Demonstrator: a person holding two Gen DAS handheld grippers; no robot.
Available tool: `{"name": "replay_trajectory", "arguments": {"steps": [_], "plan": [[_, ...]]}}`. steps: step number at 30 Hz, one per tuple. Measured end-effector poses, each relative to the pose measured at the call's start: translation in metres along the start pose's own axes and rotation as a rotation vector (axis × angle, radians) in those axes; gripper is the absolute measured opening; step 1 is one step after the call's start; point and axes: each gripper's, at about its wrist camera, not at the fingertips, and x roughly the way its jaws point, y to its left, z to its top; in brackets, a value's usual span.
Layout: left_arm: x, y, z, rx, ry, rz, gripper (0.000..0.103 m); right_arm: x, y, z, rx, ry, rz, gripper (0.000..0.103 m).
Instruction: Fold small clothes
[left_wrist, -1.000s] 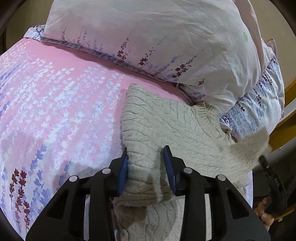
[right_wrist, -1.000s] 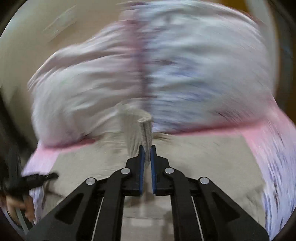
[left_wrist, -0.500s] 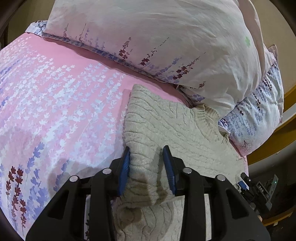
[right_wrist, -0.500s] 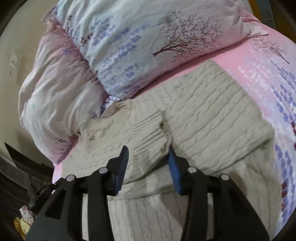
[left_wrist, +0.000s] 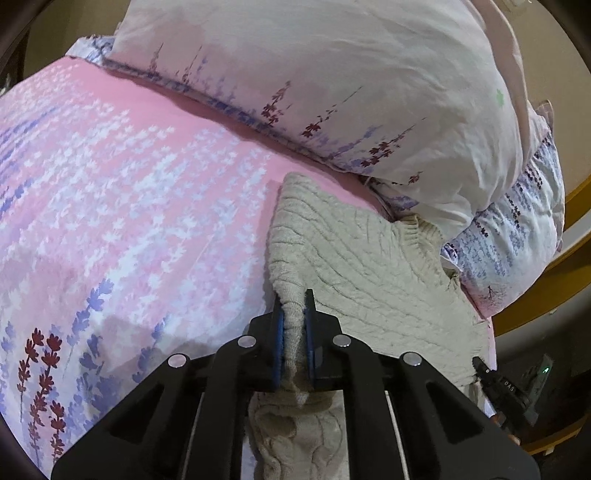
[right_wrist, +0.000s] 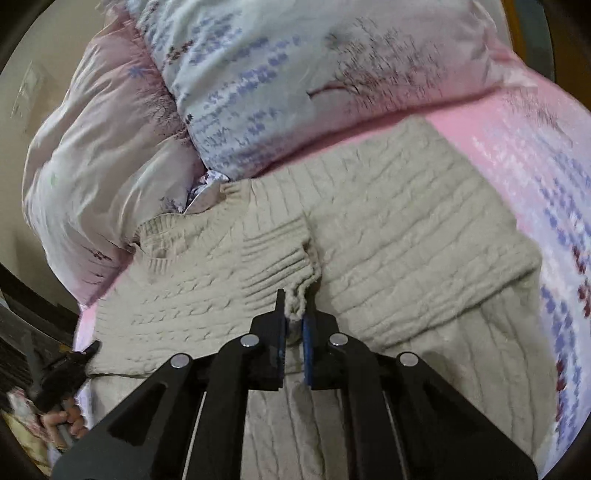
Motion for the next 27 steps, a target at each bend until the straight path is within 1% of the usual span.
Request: {"name": "replay_trajectory", "arguments": {"steps": [3, 5, 6, 7, 8, 9, 10, 11, 12, 14, 16, 18, 21, 22, 23, 25, 27], "plan": [[-0.005, -0.008, 0.0, 0.042, -0.019, 0.01, 0.01, -0.003, 0.014, 0.003, -0.102, -0.041, -0.057, 0.007], [-0.012, -0.013, 0.001, 0.06, -0.042, 0.019, 0.01, -0.005, 0.022, 0.004, -0.16, -0.06, -0.09, 0.009], [-0.019, -0.015, 0.0, 0.074, -0.067, 0.042, 0.014, -0.006, 0.023, 0.004, -0.181, -0.056, -0.116, 0.019], [-0.026, -0.018, 0.0, 0.093, -0.095, 0.062, 0.014, -0.01, 0.022, 0.003, -0.184, -0.069, -0.14, 0.031], [-0.033, -0.022, -0.001, 0.117, -0.121, 0.073, 0.014, -0.015, 0.02, 0.003, -0.179, -0.094, -0.166, 0.037], [-0.04, -0.028, -0.003, 0.151, -0.144, 0.076, 0.018, -0.023, 0.018, 0.002, -0.176, -0.135, -0.184, 0.041], [-0.044, -0.033, -0.004, 0.173, -0.153, 0.069, 0.021, -0.027, 0.017, 0.002, -0.178, -0.147, -0.176, 0.041], [-0.048, -0.038, -0.006, 0.195, -0.155, 0.055, 0.026, -0.03, 0.017, 0.002, -0.182, -0.148, -0.15, 0.041], [-0.05, -0.046, -0.009, 0.222, -0.147, 0.033, 0.029, -0.031, 0.019, 0.001, -0.192, -0.136, -0.116, 0.041], [-0.046, -0.062, -0.014, 0.275, -0.109, 0.007, 0.03, -0.027, 0.028, -0.002, -0.235, -0.107, -0.078, 0.041], [-0.039, -0.069, -0.017, 0.291, -0.071, -0.003, 0.03, -0.021, 0.038, -0.005, -0.276, -0.088, -0.077, 0.041], [-0.027, -0.071, -0.02, 0.289, -0.025, 0.015, 0.03, -0.013, 0.044, -0.008, -0.295, -0.057, -0.081, 0.042], [-0.008, -0.065, -0.024, 0.264, 0.048, 0.051, 0.03, 0.002, 0.045, -0.01, -0.305, 0.004, -0.103, 0.048], [-0.005, -0.062, -0.026, 0.26, 0.051, 0.057, 0.03, 0.004, 0.047, -0.012, -0.329, 0.0, -0.119, 0.05], [-0.005, -0.062, -0.027, 0.265, 0.032, 0.058, 0.031, 0.006, 0.05, -0.014, -0.348, 0.001, -0.128, 0.052], [-0.003, -0.064, -0.026, 0.265, 0.032, 0.065, 0.031, 0.012, 0.057, -0.015, -0.375, 0.01, -0.148, 0.061], [-0.002, -0.064, -0.024, 0.252, 0.035, 0.061, 0.032, 0.018, 0.062, -0.015, -0.398, 0.019, -0.164, 0.065]]}}
